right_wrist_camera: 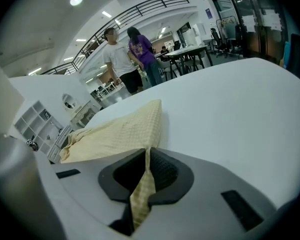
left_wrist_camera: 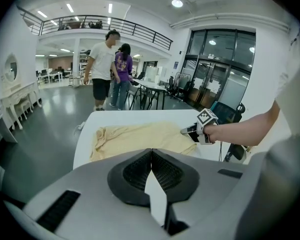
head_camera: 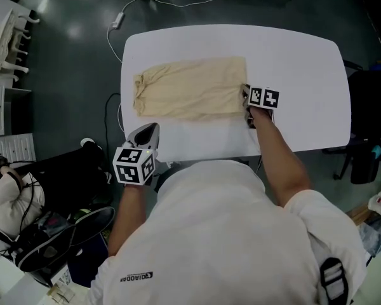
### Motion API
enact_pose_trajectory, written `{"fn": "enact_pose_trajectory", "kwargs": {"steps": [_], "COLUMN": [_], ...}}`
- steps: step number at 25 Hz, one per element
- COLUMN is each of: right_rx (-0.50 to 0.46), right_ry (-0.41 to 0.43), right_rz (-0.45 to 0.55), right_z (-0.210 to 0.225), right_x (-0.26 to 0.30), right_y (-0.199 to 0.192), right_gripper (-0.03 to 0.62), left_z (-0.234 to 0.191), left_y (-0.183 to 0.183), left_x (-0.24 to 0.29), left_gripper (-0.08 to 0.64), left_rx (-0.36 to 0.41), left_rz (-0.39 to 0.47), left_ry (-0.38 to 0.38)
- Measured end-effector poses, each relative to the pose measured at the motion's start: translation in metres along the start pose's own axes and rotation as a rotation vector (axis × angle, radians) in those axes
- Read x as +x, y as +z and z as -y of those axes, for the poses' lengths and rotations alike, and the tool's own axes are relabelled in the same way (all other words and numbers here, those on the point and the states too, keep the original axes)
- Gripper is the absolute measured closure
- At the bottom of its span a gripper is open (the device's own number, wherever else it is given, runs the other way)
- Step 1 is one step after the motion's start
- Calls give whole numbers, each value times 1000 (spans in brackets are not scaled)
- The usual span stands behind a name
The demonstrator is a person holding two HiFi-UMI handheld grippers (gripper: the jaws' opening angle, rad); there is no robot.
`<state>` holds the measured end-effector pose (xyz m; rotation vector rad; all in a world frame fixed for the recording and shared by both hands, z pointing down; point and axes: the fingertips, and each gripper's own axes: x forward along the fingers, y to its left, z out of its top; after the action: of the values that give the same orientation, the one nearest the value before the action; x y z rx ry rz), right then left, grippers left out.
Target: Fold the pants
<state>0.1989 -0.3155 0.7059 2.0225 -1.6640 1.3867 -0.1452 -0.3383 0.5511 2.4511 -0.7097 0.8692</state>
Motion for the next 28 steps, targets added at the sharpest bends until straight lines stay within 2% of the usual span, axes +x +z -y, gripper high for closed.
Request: {"fn": "enact_pose_trajectory", "kwargs": {"steps": [11, 17, 22, 28], "right_rx": [-157, -179, -215, -236], "right_ry": [44, 135, 189, 247], "right_rz": [114, 160, 158, 186], "right_z": [-67, -115, -155, -186], "right_x": [-38, -58, -70, -91], "right_y": [33, 43, 44, 40], "right_gripper": [548, 548, 549, 551], "left_z": [-25, -32, -37, -29], "left_y": [6, 4, 8, -4], "left_x": [-11, -16, -25, -35], "left_gripper": [532, 532, 532, 532], "left_rx": [28, 30, 36, 27], "left_rz": [28, 45, 69, 96], "left_ry": [-23, -37, -46, -38]}}
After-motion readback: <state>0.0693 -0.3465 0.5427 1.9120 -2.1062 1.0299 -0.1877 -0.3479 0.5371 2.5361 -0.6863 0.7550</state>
